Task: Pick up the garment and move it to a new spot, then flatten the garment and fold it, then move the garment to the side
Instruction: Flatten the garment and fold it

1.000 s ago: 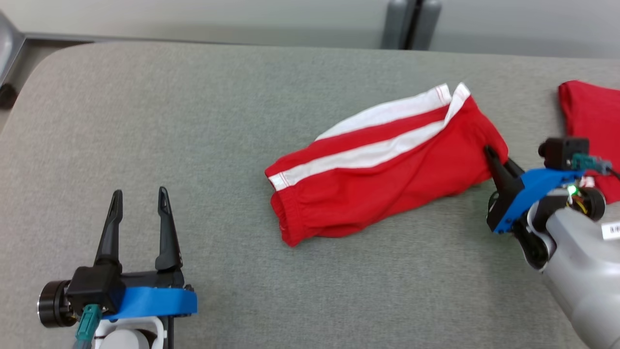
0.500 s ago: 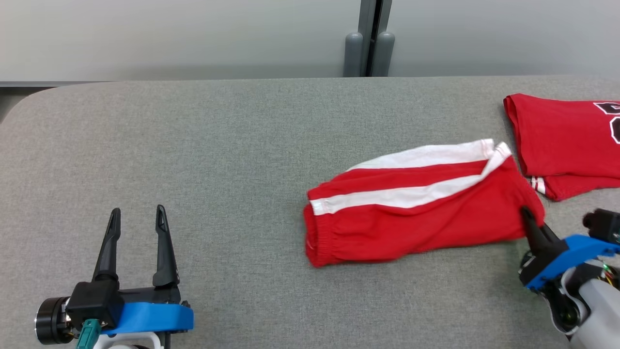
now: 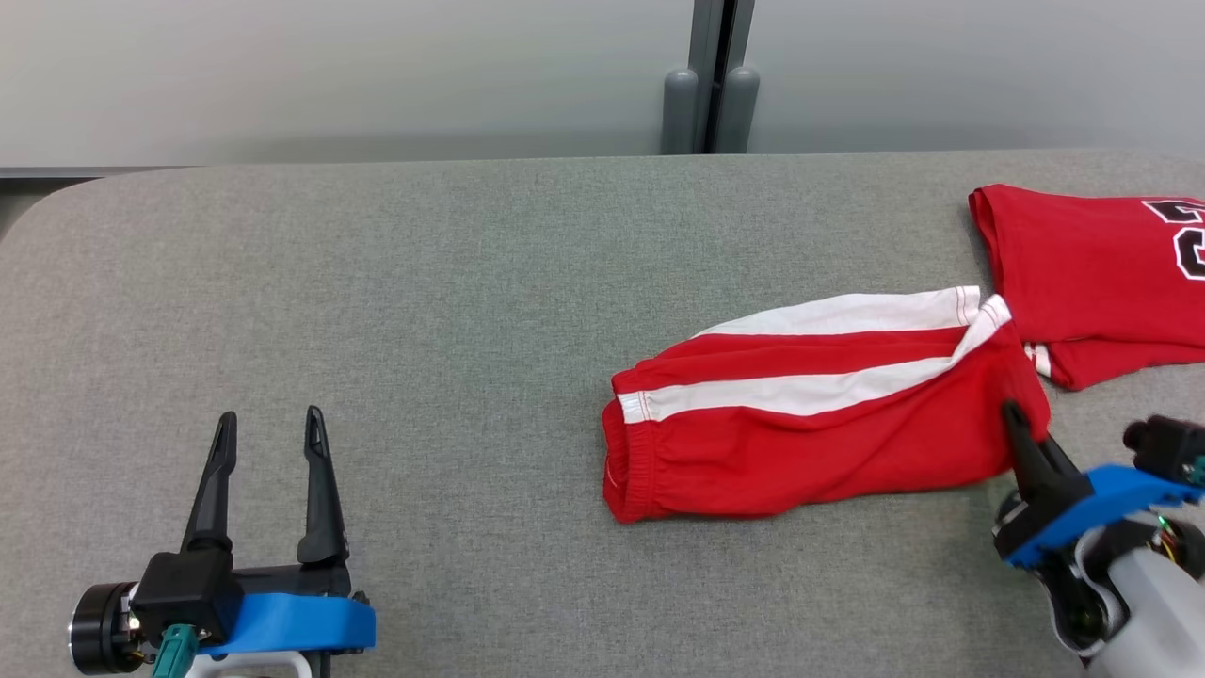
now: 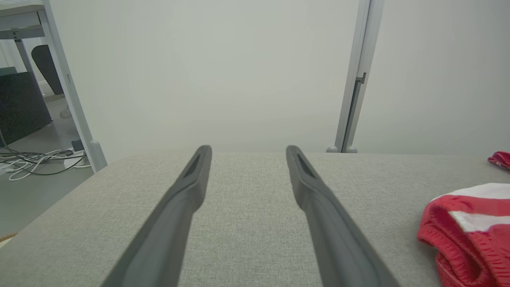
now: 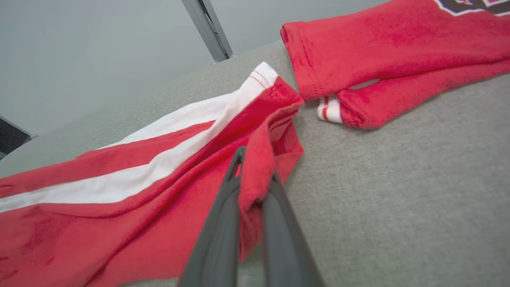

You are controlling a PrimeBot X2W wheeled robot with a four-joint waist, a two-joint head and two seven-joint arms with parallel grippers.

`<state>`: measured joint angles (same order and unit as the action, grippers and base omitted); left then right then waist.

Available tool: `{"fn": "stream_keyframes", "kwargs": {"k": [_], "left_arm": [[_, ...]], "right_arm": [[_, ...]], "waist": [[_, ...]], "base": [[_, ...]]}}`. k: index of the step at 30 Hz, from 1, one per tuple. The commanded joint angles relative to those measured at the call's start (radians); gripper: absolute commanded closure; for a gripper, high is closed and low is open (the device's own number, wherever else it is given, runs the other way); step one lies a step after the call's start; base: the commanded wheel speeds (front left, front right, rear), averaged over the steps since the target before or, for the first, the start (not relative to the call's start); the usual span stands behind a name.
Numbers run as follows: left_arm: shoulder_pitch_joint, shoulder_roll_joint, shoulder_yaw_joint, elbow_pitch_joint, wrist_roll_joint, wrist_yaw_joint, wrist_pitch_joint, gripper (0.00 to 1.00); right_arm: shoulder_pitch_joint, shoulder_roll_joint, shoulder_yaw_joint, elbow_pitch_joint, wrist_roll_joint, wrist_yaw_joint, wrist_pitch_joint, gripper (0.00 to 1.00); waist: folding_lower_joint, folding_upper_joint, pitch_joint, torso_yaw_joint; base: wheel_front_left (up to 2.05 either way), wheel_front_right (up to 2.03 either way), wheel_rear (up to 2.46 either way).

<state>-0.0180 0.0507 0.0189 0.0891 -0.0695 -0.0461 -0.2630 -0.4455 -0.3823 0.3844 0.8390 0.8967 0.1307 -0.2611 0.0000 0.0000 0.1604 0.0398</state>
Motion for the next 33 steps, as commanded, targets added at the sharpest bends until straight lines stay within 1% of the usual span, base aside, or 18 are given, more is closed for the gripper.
{"fn": "stream_keyframes", "kwargs": {"k": [1, 5, 6, 8, 14, 17, 18, 20, 24, 26, 28, 33], "left_arm": [[-0.008, 0.0, 0.004, 0.003, 0.005, -0.004, -0.002, 0.0], [-0.005, 0.0, 0.001, 0.006, 0.005, -0.006, -0.002, 0.0], [-0.002, 0.0, -0.005, 0.008, 0.003, -0.007, -0.002, 0.0], [0.002, 0.0, -0.01, 0.01, -0.001, -0.006, -0.002, 0.0], [0.017, 0.0, -0.014, 0.007, -0.007, -0.002, -0.002, 0.0], [0.023, 0.0, -0.018, 0.007, -0.013, -0.001, -0.002, 0.0], [0.023, 0.0, -0.018, 0.007, -0.013, -0.001, -0.002, 0.0], [0.029, 0.0, -0.021, 0.007, -0.019, 0.002, -0.002, 0.0], [0.033, 0.0, -0.031, 0.008, -0.026, 0.007, -0.002, 0.0], [0.034, 0.0, -0.034, 0.009, -0.027, 0.009, -0.002, 0.0], [0.035, 0.0, -0.037, 0.007, -0.033, 0.009, -0.002, 0.0], [0.042, 0.0, -0.035, 0.004, -0.035, 0.013, -0.002, 0.0]], "right_arm": [[-0.03, 0.018, -0.007, -0.024, -0.023, 0.0, -0.005, 1.0], [-0.066, 0.054, 0.001, -0.074, -0.064, 0.0, -0.005, 1.0], [-0.082, 0.078, 0.012, -0.101, -0.082, 0.0, -0.005, 1.0], [-0.095, 0.094, 0.029, -0.123, -0.1, 0.0, -0.005, 1.0], [-0.116, 0.139, 0.107, -0.176, -0.148, 0.0, -0.005, 1.0], [-0.108, 0.152, 0.152, -0.191, -0.159, 0.0, -0.005, 1.0], [-0.108, 0.152, 0.152, -0.191, -0.159, 0.0, -0.005, 1.0], [-0.089, 0.166, 0.206, -0.199, -0.164, 0.0, -0.005, 1.0], [-0.063, 0.176, 0.282, -0.189, -0.166, 0.0, 0.007, 1.0], [-0.055, 0.176, 0.296, -0.187, -0.164, 0.0, 0.006, 1.0], [-0.023, 0.163, 0.341, -0.182, -0.158, 0.0, 0.005, 1.0], [0.018, 0.139, 0.387, -0.197, -0.169, 0.0, 0.001, 1.0]], "waist": [[0.0, 0.0, -0.002, -0.001], [0.0, 0.0, -0.012, 0.001], [0.0, 0.0, -0.018, 0.007], [0.0, 0.0, -0.025, 0.015], [0.0, 0.0, -0.043, 0.046], [0.0, 0.0, -0.049, 0.065], [0.0, 0.0, -0.049, 0.065], [0.0, 0.0, -0.052, 0.08], [0.0, 0.0, -0.054, 0.095], [0.0, 0.0, -0.055, 0.099], [0.0, 0.0, -0.055, 0.108], [0.0, 0.0, -0.054, 0.11]], "base": [[0.0, 0.0, 0.0], [0.0, 0.0, 0.0], [0.0, 0.0, 0.0], [0.0, 0.0, 0.0], [0.0, 0.0, 0.0], [0.0, 0.0, 0.0], [0.0, 0.0, 0.0], [0.0, 0.0, 0.0], [0.0, 0.0, 0.0], [0.0, 0.0, 0.0], [0.0, 0.0, 0.0], [0.0, 0.0, 0.0]]}}
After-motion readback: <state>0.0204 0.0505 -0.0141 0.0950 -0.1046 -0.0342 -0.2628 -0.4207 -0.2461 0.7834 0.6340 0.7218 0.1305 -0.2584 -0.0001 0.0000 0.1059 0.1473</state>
